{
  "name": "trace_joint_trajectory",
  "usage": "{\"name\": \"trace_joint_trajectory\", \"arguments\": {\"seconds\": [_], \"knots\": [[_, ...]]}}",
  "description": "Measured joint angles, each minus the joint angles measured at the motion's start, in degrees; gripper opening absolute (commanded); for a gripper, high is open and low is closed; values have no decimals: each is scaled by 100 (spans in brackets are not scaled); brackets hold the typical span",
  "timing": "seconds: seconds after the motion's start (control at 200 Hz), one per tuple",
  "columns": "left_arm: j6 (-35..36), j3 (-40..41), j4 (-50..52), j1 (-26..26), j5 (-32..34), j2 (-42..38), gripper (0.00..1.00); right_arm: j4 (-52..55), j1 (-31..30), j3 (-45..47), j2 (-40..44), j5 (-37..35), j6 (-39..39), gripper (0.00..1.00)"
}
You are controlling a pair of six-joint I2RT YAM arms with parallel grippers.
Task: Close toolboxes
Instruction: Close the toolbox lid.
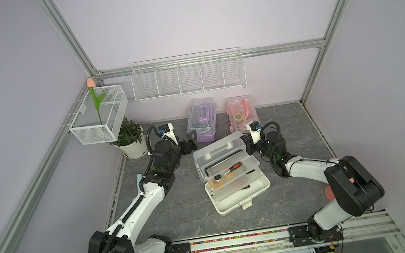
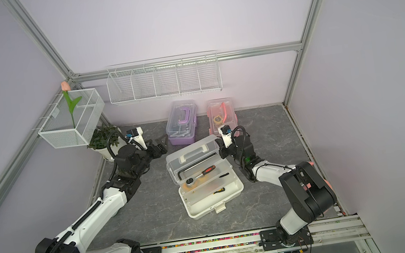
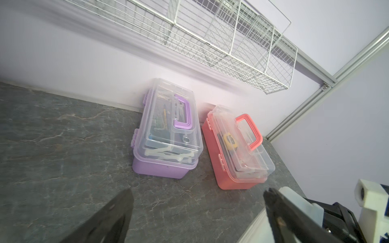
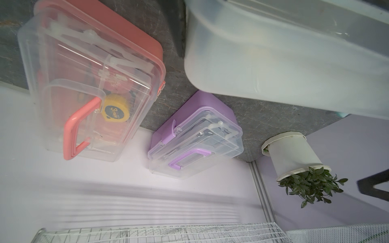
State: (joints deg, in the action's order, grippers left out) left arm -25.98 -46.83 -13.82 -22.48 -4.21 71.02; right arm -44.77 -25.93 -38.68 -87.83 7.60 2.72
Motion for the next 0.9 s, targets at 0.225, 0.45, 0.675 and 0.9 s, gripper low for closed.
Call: {"name": "trace_joint_trajectory", "arguments": {"seconds": [0.225,0.45,0.675,0.9], "knots": [[-286,-544,114,52,-1064,872,99,-374,-20,660,516,44,26,17],[-826,-739,-186,44,-2693,1777,86,-282,-48,984,1104,203,105,36],[-918,-664,52,-299,-3248,1790,86,437,-57,1169,1768,278,179,58],[-782,-664,439,-525,-3327,1357,86,2181,-59,1207,2846,164,584,68]]}}
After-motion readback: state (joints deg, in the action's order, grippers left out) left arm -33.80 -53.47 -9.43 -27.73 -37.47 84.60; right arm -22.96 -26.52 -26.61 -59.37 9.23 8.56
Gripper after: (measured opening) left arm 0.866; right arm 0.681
